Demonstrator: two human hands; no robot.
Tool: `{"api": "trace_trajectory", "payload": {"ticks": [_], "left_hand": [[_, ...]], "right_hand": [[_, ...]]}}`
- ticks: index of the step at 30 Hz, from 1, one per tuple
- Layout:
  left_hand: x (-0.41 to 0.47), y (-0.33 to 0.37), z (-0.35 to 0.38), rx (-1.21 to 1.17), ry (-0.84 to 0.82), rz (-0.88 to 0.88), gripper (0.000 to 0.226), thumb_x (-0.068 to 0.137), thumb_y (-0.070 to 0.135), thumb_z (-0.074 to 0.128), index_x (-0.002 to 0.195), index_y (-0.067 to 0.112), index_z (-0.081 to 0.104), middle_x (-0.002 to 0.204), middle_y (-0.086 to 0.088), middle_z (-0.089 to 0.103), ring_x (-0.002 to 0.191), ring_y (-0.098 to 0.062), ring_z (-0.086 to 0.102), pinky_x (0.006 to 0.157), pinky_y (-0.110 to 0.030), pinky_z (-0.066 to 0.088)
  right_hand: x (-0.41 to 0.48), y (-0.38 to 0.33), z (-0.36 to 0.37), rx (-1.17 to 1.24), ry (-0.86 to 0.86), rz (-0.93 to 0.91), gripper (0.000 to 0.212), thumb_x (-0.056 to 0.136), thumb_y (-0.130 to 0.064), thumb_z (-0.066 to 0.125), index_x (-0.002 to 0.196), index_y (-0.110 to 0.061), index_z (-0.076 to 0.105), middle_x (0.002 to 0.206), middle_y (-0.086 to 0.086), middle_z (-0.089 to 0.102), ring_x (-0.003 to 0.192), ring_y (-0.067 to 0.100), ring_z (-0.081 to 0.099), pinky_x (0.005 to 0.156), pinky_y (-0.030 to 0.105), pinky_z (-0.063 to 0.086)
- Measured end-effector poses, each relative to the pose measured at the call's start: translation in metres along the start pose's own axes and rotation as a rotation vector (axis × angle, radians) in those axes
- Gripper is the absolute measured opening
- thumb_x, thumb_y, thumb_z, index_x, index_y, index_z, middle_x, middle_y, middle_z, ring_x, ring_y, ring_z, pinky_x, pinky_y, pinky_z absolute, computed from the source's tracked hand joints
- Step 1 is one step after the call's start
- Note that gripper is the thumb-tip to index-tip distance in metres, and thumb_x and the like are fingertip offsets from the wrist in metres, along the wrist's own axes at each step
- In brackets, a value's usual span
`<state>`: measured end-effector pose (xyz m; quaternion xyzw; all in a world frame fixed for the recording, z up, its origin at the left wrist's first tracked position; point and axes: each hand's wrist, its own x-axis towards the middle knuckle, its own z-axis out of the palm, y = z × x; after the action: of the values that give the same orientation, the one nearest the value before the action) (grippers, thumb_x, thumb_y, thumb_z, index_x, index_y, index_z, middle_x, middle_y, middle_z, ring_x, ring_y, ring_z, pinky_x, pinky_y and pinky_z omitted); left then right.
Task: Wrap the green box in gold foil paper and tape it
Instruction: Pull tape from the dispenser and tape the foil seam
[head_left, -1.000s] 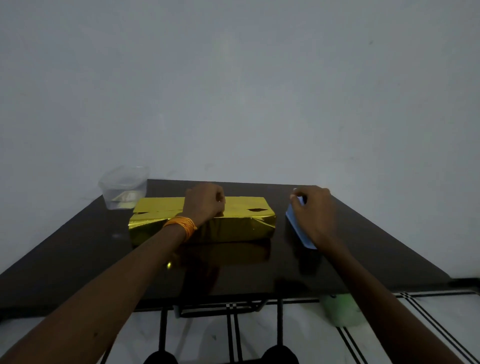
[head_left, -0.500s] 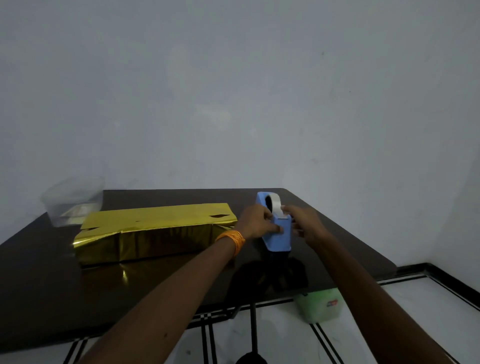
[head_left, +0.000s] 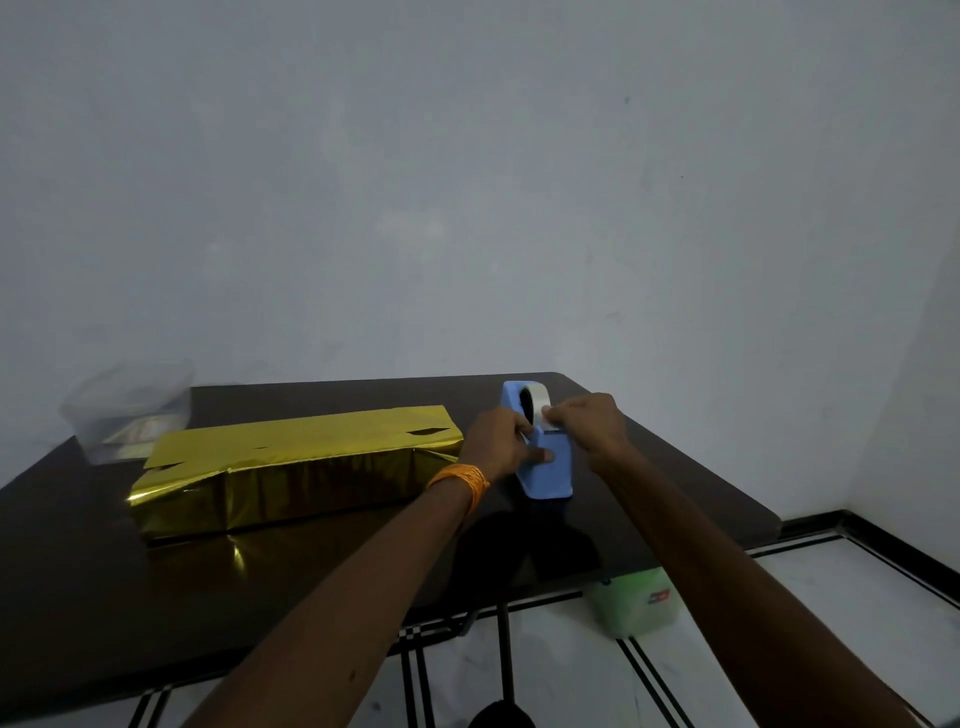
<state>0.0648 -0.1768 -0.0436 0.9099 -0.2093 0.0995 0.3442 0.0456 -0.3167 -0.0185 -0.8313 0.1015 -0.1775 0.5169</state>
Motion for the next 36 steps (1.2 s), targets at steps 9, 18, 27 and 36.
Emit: {"api": "trace_trajectory", "payload": {"ticks": [9, 18, 27, 36], "left_hand": [[-0.002, 0.0, 0.003, -0.003, 0.019, -0.008, 0.056, 0.074, 0.043, 0.081, 0.115, 0.008, 0.068, 0.108, -0.011, 0.072, 0.094, -0.023, 0.067, 0.08, -0.031, 0.051], [-0.004, 0.0, 0.002, -0.015, 0.052, -0.012, 0.049, 0.072, 0.039, 0.084, 0.109, 0.008, 0.071, 0.105, -0.012, 0.072, 0.093, -0.026, 0.067, 0.079, -0.033, 0.052], [-0.005, -0.001, 0.006, -0.024, 0.07, 0.002, 0.05, 0.075, 0.042, 0.082, 0.11, 0.008, 0.071, 0.107, -0.012, 0.072, 0.094, -0.025, 0.067, 0.082, -0.035, 0.054], [-0.007, 0.0, 0.009, -0.024, 0.032, -0.007, 0.047, 0.078, 0.035, 0.08, 0.114, 0.007, 0.067, 0.107, -0.011, 0.071, 0.096, -0.026, 0.066, 0.082, -0.036, 0.053]], "right_hand": [[-0.017, -0.01, 0.0, 0.107, 0.141, -0.096, 0.023, 0.086, -0.016, 0.072, 0.077, 0.004, 0.076, 0.07, 0.015, 0.071, 0.062, 0.016, 0.058, 0.057, 0.026, 0.044], [-0.036, 0.022, 0.008, 0.467, 0.084, 0.125, 0.016, 0.086, -0.011, 0.074, 0.077, 0.002, 0.072, 0.052, 0.001, 0.058, 0.036, 0.005, 0.041, 0.037, 0.017, 0.032], [-0.041, 0.042, 0.01, 0.263, 0.155, 0.007, 0.019, 0.084, -0.016, 0.077, 0.07, -0.003, 0.073, 0.065, 0.01, 0.067, 0.053, 0.014, 0.057, 0.045, 0.023, 0.045], [-0.061, 0.063, 0.0, -0.016, 0.202, -0.12, 0.019, 0.083, -0.013, 0.074, 0.065, -0.008, 0.072, 0.062, -0.003, 0.069, 0.053, -0.002, 0.061, 0.05, 0.013, 0.043]]}}
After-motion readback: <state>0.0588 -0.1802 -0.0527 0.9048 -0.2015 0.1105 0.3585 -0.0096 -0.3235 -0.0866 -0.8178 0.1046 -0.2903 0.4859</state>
